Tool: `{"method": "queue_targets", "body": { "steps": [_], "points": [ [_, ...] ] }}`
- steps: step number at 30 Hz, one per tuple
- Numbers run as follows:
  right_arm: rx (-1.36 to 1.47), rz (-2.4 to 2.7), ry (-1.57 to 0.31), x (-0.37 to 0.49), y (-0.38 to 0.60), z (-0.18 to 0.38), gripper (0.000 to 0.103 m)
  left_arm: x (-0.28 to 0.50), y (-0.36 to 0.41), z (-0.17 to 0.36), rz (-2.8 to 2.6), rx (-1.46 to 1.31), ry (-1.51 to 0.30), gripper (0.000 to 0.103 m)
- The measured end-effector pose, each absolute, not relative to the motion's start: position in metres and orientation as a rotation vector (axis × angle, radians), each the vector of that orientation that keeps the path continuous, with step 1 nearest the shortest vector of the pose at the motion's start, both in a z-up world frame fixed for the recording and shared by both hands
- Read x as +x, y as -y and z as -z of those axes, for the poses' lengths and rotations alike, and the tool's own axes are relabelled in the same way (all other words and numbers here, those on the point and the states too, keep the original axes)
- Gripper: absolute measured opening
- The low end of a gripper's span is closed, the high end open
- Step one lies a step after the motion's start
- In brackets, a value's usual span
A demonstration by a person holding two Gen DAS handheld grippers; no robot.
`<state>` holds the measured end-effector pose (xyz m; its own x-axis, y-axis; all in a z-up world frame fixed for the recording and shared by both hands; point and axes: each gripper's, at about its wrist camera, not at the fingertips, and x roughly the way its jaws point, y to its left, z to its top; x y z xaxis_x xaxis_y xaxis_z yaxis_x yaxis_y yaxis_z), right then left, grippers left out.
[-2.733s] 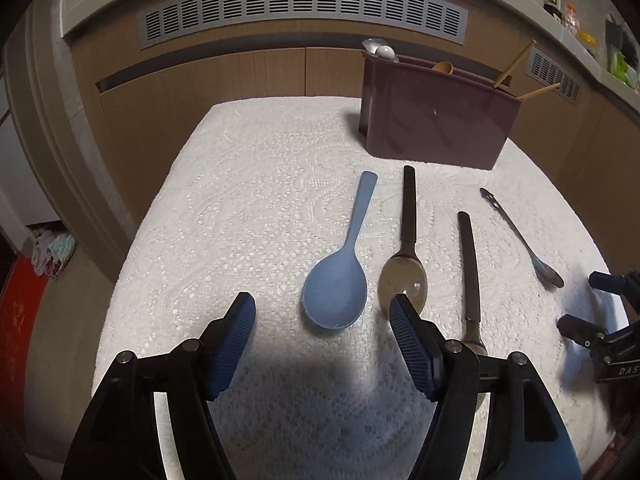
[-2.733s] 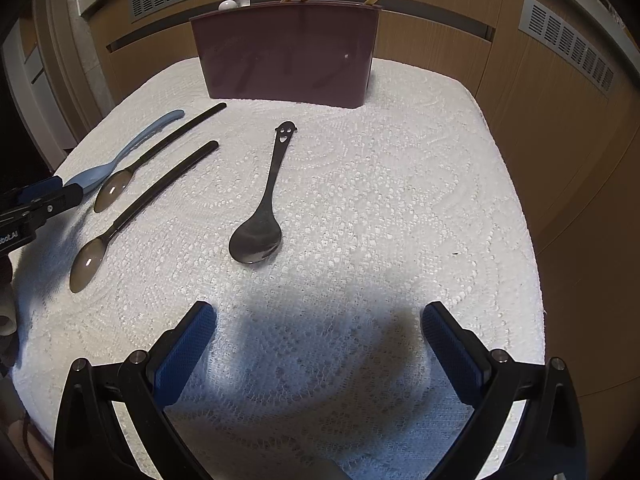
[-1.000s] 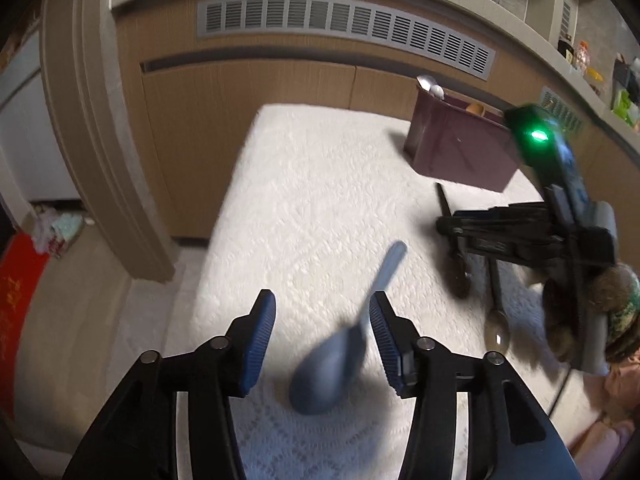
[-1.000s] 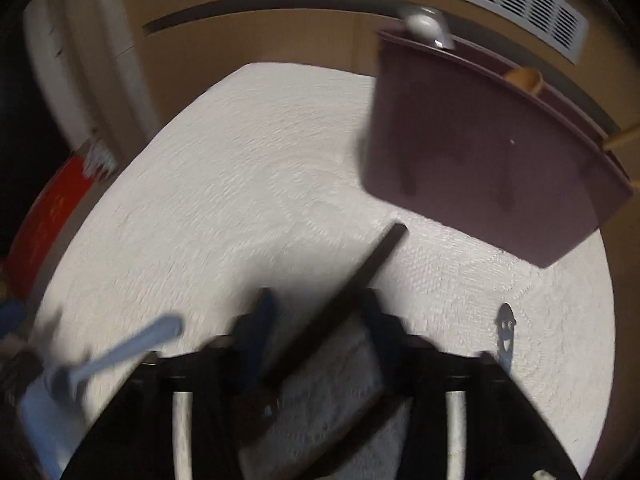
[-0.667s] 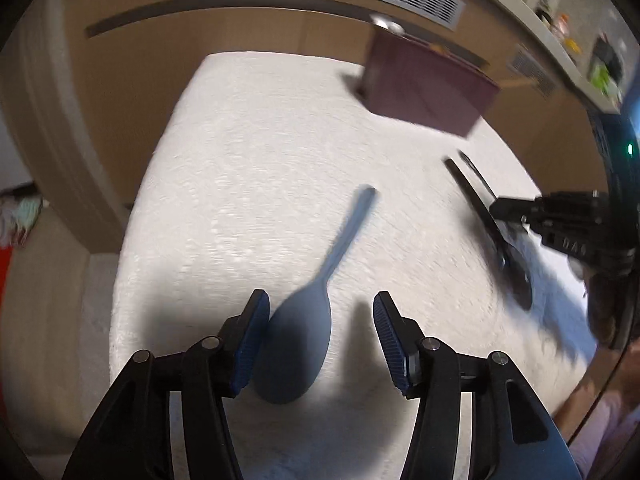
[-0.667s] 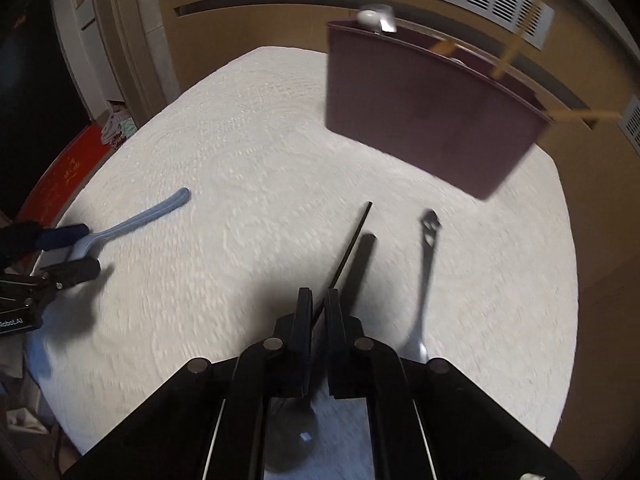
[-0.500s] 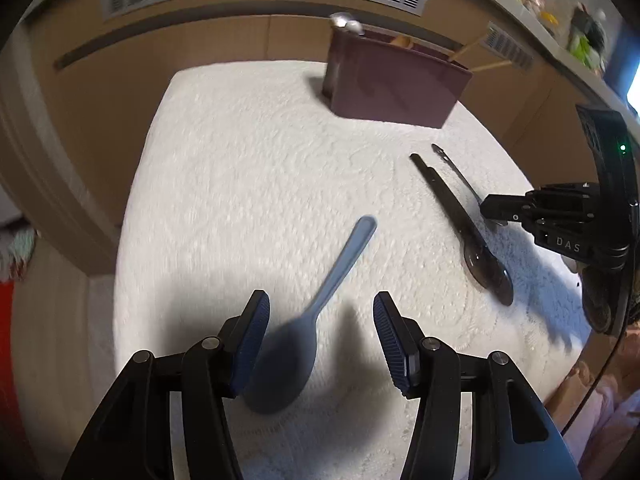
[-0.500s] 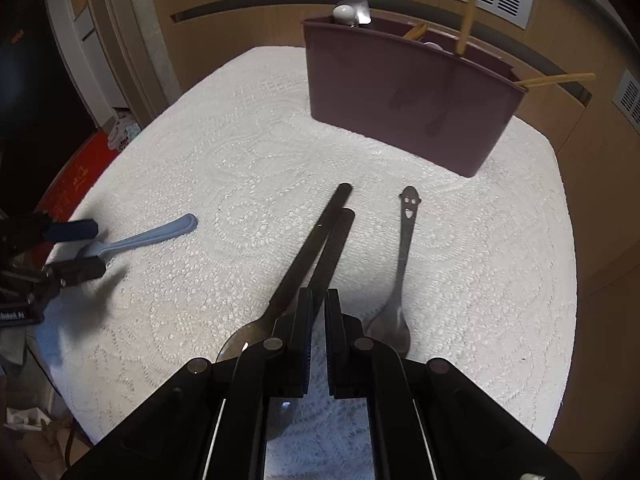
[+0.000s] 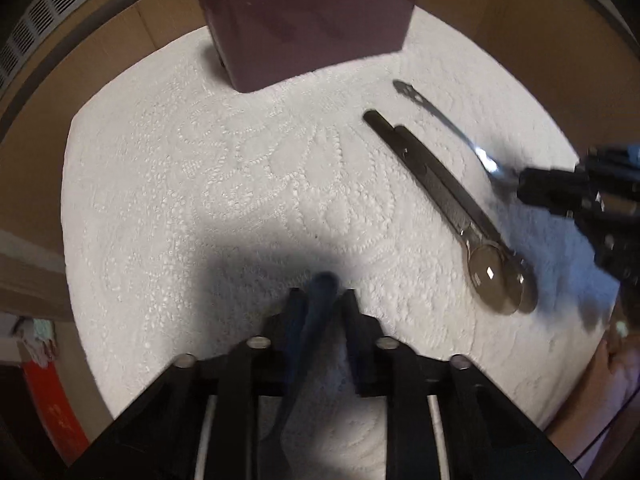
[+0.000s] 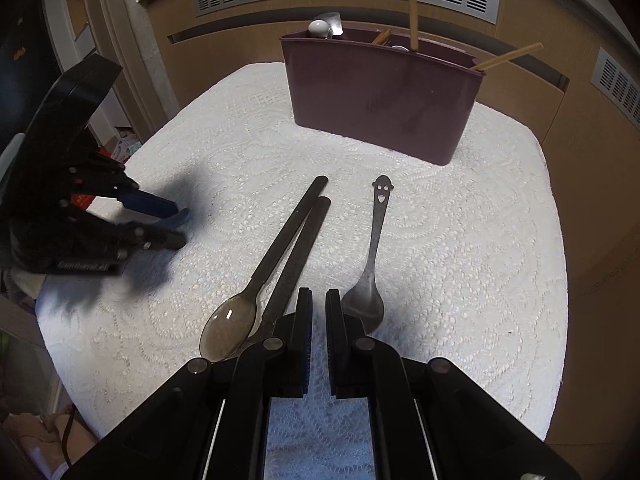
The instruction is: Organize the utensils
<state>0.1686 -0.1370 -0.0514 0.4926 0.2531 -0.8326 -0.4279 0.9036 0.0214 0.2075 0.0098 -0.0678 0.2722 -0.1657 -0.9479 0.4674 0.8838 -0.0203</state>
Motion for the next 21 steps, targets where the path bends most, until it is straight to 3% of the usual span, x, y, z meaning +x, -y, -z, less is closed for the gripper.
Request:
{"method": "queue_targets", "body": {
  "steps": [12, 15, 21],
  "points": [
    [-0.118, -0.374, -1.025, 0.196, 0.085, 0.067, 0.009, 0.139, -0.069, 0.01, 0.192, -0.164, -0.672, 0.015],
    [-0.102, -0.305, -1.065, 0.207, 0.077, 0.073, 0.017, 0.149, -0.083, 0.001, 0.185, -0.248, -0.626, 0.015],
    [-0.181, -0.276, -1.03, 0.223, 0.054, 0.08, 0.015, 0.149, -0.093, 0.001, 0.187, -0.309, -0.612, 0.015]
  ]
}}
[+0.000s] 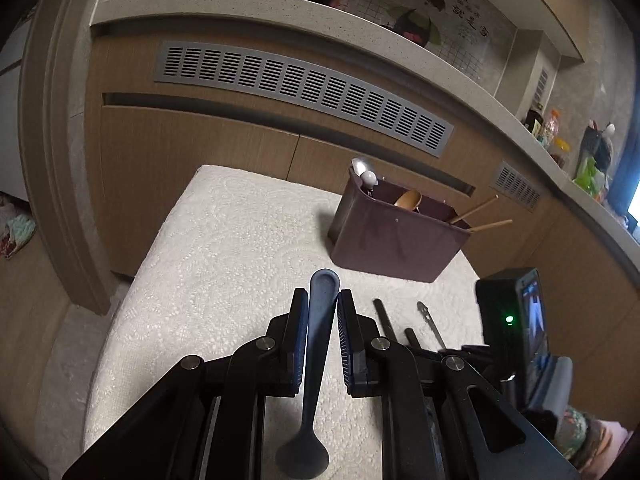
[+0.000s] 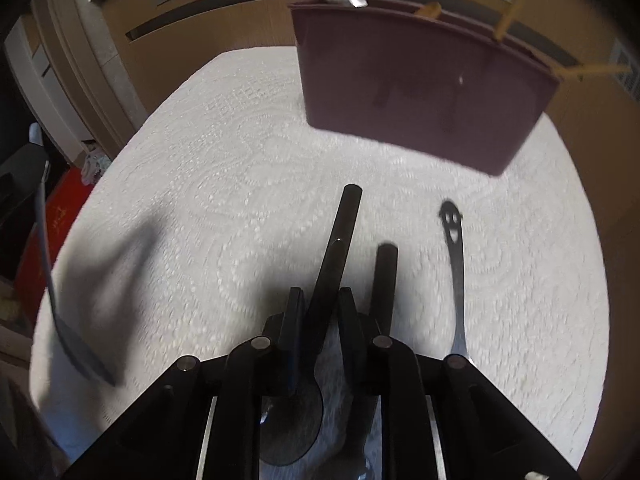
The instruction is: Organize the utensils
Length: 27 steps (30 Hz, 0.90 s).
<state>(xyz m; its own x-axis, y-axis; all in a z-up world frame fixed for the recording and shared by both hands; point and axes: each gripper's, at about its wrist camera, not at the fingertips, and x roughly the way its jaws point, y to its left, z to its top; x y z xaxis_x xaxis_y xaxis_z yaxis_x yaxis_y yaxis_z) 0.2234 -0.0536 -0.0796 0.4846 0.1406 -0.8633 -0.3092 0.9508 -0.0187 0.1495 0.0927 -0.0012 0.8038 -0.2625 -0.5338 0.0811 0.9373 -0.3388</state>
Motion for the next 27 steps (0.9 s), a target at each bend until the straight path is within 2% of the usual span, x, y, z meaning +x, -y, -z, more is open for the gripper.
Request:
{"method": "queue_targets", "body": {
  "steps": [2, 14, 27],
  "points": [
    [-0.218, -0.29, -1.004, 0.225, 0.048, 0.078, 0.011, 0.149, -0.091, 0.001, 0.192, -0.316, -0.611, 0.015],
    [-0.022, -0.388, -0.792, 0.177, 0.123, 0.003, 0.011, 0.14, -0.077, -0.024, 0.249, -0.325, -0.578, 0.015],
    [0.032, -0.337, -0.692, 0.176, 0.164, -0.015, 0.011, 0.153, -0.048, -0.044, 0.255, -0.252, -0.561, 0.013]
  ]
}}
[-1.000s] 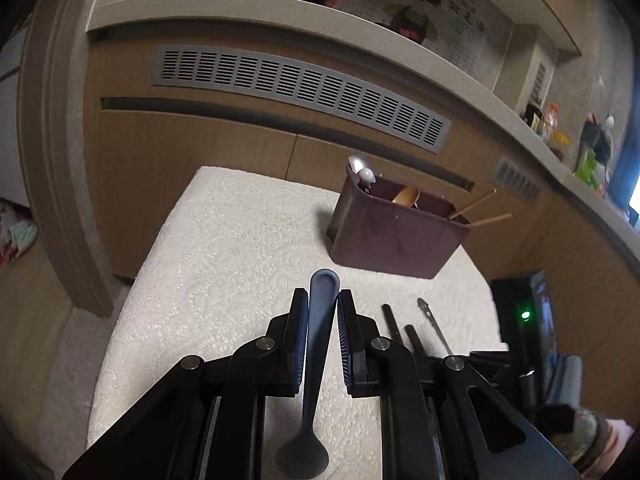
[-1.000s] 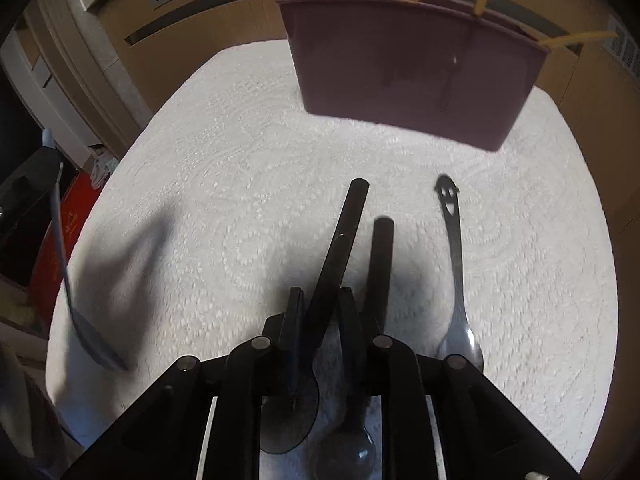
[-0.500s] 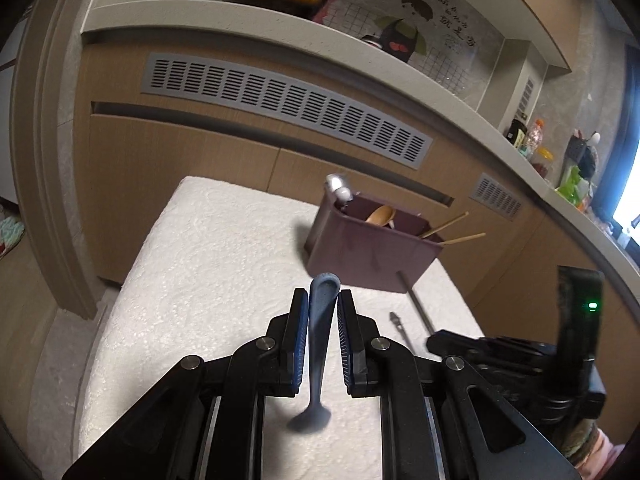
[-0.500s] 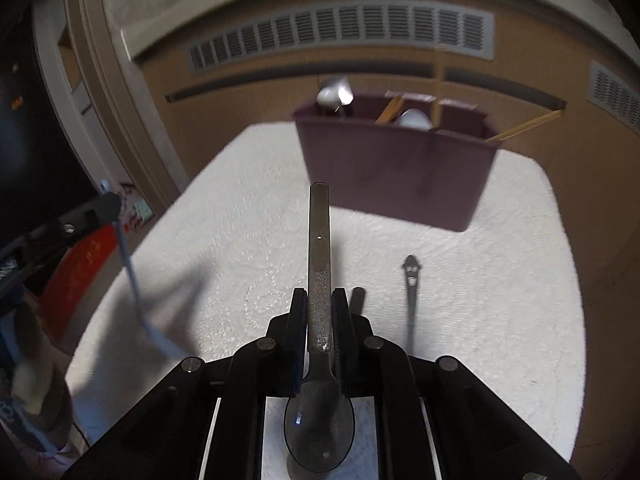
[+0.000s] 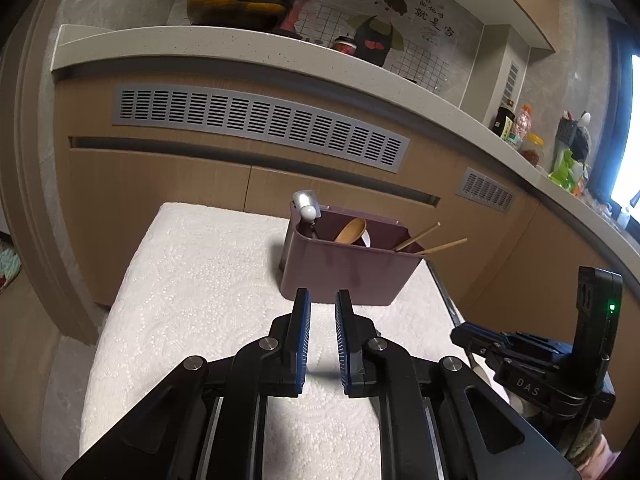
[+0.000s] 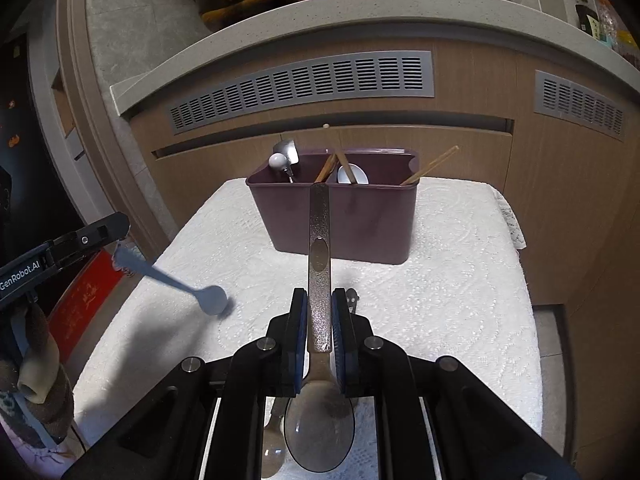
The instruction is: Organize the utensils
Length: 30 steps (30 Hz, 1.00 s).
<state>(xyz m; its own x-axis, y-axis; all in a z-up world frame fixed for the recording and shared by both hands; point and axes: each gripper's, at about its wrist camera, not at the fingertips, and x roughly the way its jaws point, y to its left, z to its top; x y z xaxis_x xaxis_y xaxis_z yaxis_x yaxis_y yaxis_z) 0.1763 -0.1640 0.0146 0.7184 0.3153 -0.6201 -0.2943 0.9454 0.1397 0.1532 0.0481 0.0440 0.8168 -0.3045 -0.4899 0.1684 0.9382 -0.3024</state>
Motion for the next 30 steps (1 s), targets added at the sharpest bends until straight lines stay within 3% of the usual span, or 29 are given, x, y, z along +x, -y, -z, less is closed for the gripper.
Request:
{"method": "queue_targets", "body": {
  "steps": [5, 8, 11, 13, 22, 24, 29, 30],
  "points": [
    [0.008, -0.337, -0.72, 0.174, 0.167, -0.007, 0.011, 0.153, -0.055, -0.036, 0.278, -0.224, -0.611, 0.014],
    [-0.017, -0.343, -0.759, 0.173, 0.167, 0.005, 0.011, 0.163, -0.047, -0.02, 0.309, -0.168, -0.73, 0.019],
    [-0.052, -0.354, -0.806, 0.171, 0.161, 0.022, 0.011, 0.178, -0.034, 0.006, 0.272, -0.14, -0.872, 0.043],
    [-0.072, -0.354, -0.836, 0.168, 0.159, 0.034, 0.011, 0.185, -0.026, 0.025, 0.253, -0.156, -0.947, 0.05],
    [-0.059, -0.345, -0.93, 0.163, 0.172, 0.066, 0.013, 0.201, 0.009, 0.072, 0.145, -0.084, -1.006, 0.05],
    [-0.062, -0.35, -0.921, 0.161, 0.175, 0.064, 0.015, 0.198, 0.01, 0.071, 0.128, -0.057, -0.966, 0.035],
    [-0.085, -0.339, -0.921, 0.169, 0.17, 0.062, 0.015, 0.19, 0.008, 0.07, 0.132, -0.039, -0.937, 0.035],
    [-0.089, -0.33, -0.927, 0.172, 0.168, 0.063, 0.019, 0.189, 0.007, 0.071, 0.134, -0.046, -0.937, 0.035]
  ]
}}
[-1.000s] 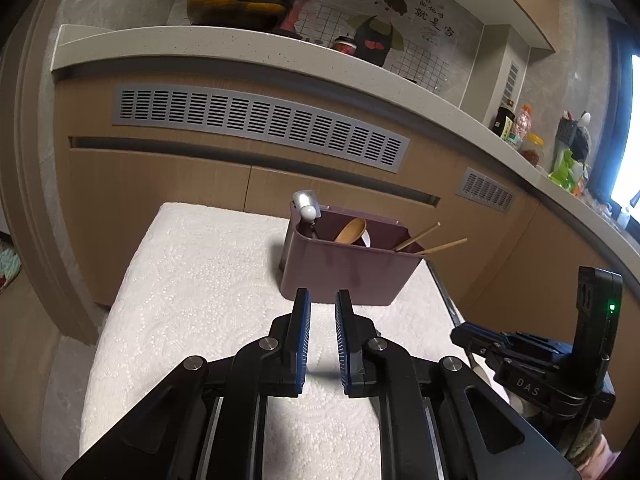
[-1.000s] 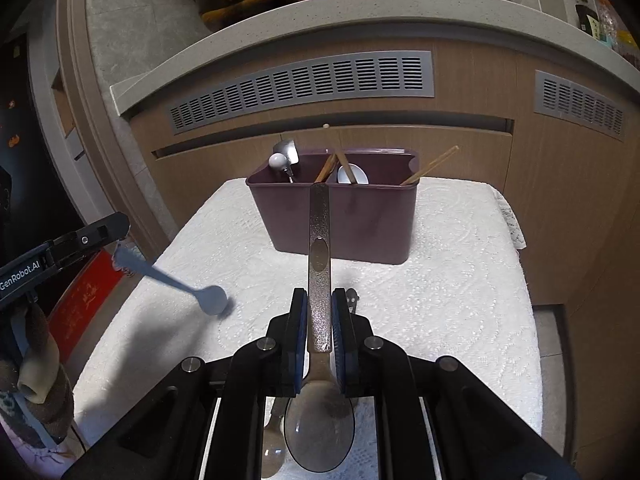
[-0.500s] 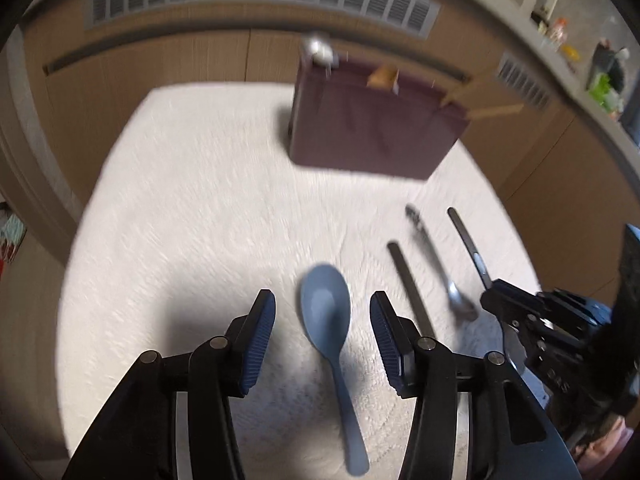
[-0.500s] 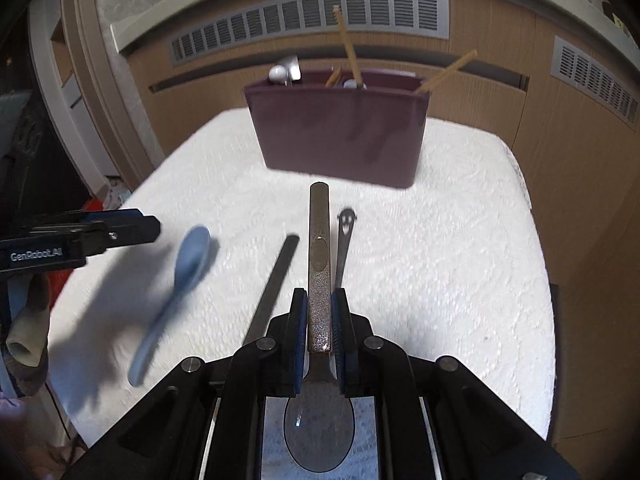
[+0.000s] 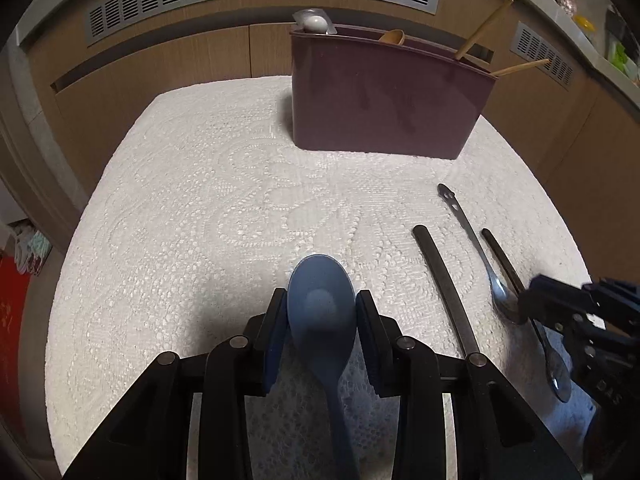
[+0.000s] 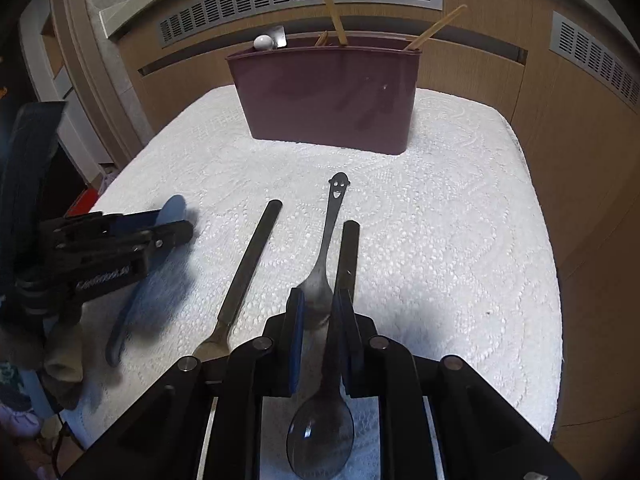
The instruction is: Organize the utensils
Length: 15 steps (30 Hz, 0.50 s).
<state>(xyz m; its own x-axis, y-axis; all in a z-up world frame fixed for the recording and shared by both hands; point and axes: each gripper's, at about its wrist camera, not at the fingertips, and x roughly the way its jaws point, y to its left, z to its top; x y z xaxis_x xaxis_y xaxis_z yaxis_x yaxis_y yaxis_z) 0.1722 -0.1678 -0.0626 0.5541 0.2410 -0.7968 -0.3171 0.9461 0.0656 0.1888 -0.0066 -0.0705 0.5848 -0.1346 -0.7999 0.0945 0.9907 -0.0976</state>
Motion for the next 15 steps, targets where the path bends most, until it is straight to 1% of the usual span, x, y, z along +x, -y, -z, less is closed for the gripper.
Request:
{"method": "queue_targets", "body": {
  "steps": [2, 5, 7, 8, 9, 11, 13, 15],
  "points": [
    [-0.093, -0.292, -0.939, 0.182, 0.164, 0.067, 0.024, 0.189, 0.003, 0.071, 0.138, -0.064, -0.94, 0.035],
    [-0.077, -0.244, -0.95, 0.193, 0.165, 0.07, 0.024, 0.186, -0.001, 0.07, 0.147, -0.073, -0.933, 0.035],
    [-0.073, -0.232, -0.992, 0.203, 0.165, 0.078, 0.026, 0.185, -0.003, 0.07, 0.16, -0.085, -0.929, 0.035],
    [-0.069, -0.23, -0.98, 0.203, 0.165, 0.077, 0.026, 0.185, -0.004, 0.07, 0.166, -0.093, -0.927, 0.035],
    [-0.079, -0.232, -0.984, 0.204, 0.164, 0.077, 0.023, 0.185, -0.004, 0.07, 0.172, -0.099, -0.923, 0.035],
    [-0.099, -0.246, -0.991, 0.203, 0.161, 0.076, 0.011, 0.183, -0.006, 0.069, 0.186, -0.114, -0.916, 0.035],
    [-0.118, -0.254, -0.979, 0.2, 0.161, 0.071, 0.011, 0.178, -0.01, 0.062, 0.196, -0.131, -0.898, 0.035],
    [-0.116, -0.25, -0.926, 0.192, 0.165, 0.057, 0.011, 0.171, -0.016, 0.049, 0.204, -0.149, -0.865, 0.035]
  ]
}}
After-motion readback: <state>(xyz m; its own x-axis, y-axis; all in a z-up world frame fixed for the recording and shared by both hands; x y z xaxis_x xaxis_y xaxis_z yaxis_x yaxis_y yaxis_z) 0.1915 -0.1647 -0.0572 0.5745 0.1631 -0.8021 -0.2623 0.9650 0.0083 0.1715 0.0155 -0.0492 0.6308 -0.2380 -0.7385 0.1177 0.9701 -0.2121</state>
